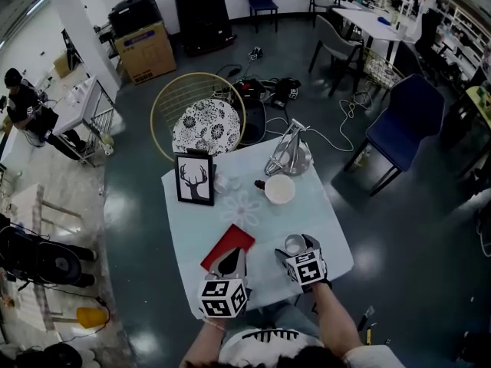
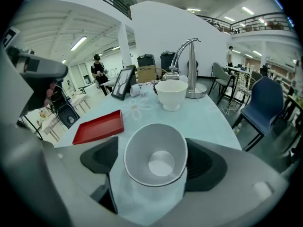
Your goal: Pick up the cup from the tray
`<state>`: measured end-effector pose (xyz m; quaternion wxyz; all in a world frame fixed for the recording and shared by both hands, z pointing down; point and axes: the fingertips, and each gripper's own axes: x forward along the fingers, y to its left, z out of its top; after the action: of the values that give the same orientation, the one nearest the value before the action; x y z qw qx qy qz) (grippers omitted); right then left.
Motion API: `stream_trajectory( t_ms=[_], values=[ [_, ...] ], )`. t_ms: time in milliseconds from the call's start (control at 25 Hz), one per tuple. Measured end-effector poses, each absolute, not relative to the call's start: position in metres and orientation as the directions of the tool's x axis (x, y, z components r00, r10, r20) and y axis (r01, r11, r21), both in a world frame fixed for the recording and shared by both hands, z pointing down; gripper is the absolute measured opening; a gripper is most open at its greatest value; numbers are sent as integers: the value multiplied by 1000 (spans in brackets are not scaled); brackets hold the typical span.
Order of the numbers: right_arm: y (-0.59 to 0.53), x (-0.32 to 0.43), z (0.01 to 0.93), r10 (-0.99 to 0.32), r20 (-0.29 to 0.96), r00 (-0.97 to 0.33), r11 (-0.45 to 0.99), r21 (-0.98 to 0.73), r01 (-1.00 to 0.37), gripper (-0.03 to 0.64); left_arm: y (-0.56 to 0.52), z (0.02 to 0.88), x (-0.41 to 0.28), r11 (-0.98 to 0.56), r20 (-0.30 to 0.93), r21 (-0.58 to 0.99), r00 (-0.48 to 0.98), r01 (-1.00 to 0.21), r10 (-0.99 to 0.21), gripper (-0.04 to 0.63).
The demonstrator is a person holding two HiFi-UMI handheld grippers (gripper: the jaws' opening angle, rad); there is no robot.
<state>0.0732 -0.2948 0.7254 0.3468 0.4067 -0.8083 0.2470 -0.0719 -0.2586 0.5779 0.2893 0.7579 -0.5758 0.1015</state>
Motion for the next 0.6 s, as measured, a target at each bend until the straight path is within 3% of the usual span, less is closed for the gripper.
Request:
stream_trajectory(
  t_ms=[80, 360, 520, 600],
  values=[
    [-294, 72, 723, -481, 752, -450, 557, -134, -820, 476, -259, 579, -74, -164, 484, 322, 311, -932, -818, 2],
    [-301, 75, 679, -572, 667, -478, 544, -127, -829, 490, -260, 575, -67, -172, 461, 325, 315, -930, -830, 2],
    [-303, 77, 652, -613, 623, -486, 555, -98, -826, 481, -259, 565, -58, -197, 433, 326, 332, -924, -838, 2],
    [-302, 77, 639, -631, 602, -488, 559, -83, -825, 422, -257, 562, -56, -201, 424, 327, 333, -924, -842, 0]
  ],
)
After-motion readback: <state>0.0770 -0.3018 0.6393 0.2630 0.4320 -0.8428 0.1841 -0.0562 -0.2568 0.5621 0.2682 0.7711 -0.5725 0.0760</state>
